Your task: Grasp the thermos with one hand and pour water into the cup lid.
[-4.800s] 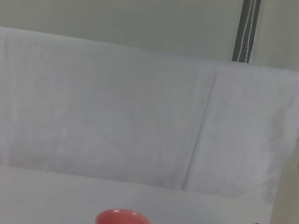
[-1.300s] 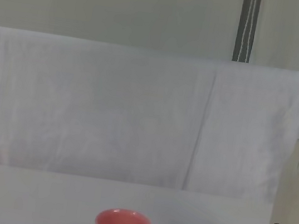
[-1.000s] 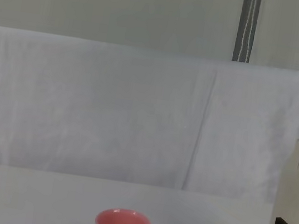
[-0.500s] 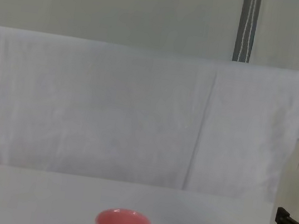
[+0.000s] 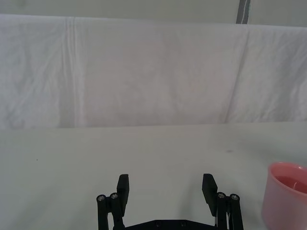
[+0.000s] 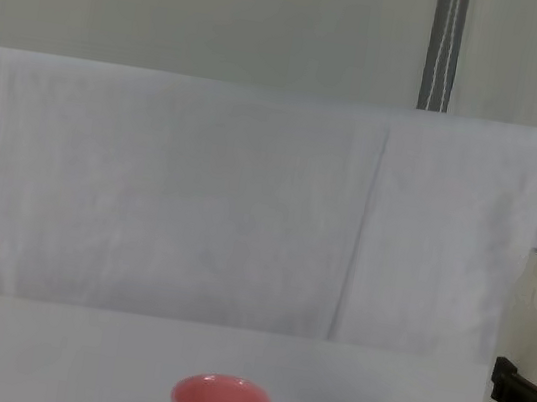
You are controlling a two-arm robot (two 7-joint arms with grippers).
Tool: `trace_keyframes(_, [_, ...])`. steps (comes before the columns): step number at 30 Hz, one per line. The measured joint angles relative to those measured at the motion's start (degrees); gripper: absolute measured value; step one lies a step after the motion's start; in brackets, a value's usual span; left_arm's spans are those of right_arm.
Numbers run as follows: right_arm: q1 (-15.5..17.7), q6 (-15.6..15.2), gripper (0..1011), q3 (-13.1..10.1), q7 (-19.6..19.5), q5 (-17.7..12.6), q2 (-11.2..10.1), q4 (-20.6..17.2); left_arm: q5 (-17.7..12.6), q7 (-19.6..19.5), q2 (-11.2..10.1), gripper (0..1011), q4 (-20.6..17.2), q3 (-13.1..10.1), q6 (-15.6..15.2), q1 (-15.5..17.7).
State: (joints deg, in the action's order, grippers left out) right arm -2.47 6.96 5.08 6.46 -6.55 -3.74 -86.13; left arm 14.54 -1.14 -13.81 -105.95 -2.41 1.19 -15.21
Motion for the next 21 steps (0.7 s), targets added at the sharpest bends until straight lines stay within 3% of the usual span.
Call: trace_keyframes(21, [-3.94,-0.22,1001,-0.27,0.72,0.05,-0.16,3.73,0.0,0.0,0.0,1001,0.0,0.0,0.0,0.0])
